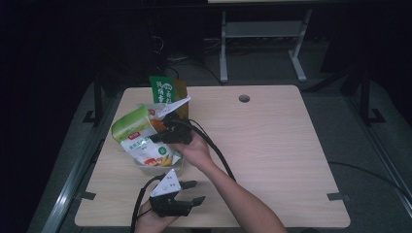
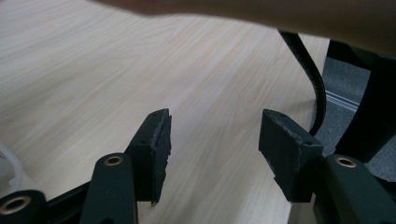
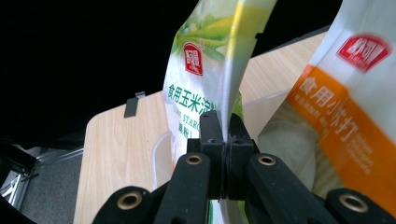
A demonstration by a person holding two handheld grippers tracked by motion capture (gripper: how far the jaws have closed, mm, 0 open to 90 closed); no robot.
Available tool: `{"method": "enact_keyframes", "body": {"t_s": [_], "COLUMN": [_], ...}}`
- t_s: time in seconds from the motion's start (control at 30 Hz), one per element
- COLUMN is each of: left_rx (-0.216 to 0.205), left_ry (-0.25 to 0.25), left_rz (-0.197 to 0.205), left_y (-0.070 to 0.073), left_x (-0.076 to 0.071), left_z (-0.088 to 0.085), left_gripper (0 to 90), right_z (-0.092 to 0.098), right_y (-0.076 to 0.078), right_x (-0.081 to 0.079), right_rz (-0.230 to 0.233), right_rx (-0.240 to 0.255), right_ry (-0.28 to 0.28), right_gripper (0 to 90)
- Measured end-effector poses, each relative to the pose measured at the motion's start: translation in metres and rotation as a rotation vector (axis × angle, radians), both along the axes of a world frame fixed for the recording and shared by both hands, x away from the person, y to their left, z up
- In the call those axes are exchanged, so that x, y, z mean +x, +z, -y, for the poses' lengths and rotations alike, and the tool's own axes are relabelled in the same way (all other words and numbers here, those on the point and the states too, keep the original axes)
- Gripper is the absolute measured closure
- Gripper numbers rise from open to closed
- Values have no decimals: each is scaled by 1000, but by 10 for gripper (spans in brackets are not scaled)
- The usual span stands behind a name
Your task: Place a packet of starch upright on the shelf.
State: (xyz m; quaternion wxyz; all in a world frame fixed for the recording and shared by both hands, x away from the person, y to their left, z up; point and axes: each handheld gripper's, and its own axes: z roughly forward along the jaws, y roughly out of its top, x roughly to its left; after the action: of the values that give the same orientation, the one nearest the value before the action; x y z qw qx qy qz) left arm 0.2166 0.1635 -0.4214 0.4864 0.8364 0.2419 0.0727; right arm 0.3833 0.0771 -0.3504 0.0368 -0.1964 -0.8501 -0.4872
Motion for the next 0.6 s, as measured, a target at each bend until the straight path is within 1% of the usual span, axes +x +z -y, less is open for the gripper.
{"method": "enact_keyframes", "body": {"t_s": [0.1,0.13,0.27,0.3,0.33,0.4,0.47,0.5,0.53,0.57,0.6], "left_rx": [4,7,8,8,9,10,11,11,11,13,10], "left_ry": [-2,-5,-8,-8,-7,-8,-8,-8,-8,-9,-9], "left_rz": [3,2,3,3,1,1,2,2,2,4,-3], "left_y": [0,-1,-2,-2,-2,-3,-3,-3,-3,-3,-3], "left_x": [1,1,0,0,0,0,0,0,0,0,0], "left_z": [0,0,2,2,2,2,2,2,2,2,3], "left_gripper": [432,432,432,432,432,432,433,433,433,433,433], "right_z": [0,2,4,4,6,6,7,7,9,9,10], "right_y": [-4,-8,-13,-13,-15,-16,-18,-18,-18,-18,-18], "right_x": [0,0,-2,-2,-3,-4,-6,-6,-6,-6,-7], "right_rz": [-5,-9,-17,-17,-5,-4,3,3,15,15,31], "right_rx": [-5,-4,-5,-5,-8,-10,-33,-33,-53,-53,-71], "right_ry": [0,1,0,0,-2,-1,1,1,7,7,15], "right_gripper": [887,887,886,886,885,884,875,875,868,868,834]}}
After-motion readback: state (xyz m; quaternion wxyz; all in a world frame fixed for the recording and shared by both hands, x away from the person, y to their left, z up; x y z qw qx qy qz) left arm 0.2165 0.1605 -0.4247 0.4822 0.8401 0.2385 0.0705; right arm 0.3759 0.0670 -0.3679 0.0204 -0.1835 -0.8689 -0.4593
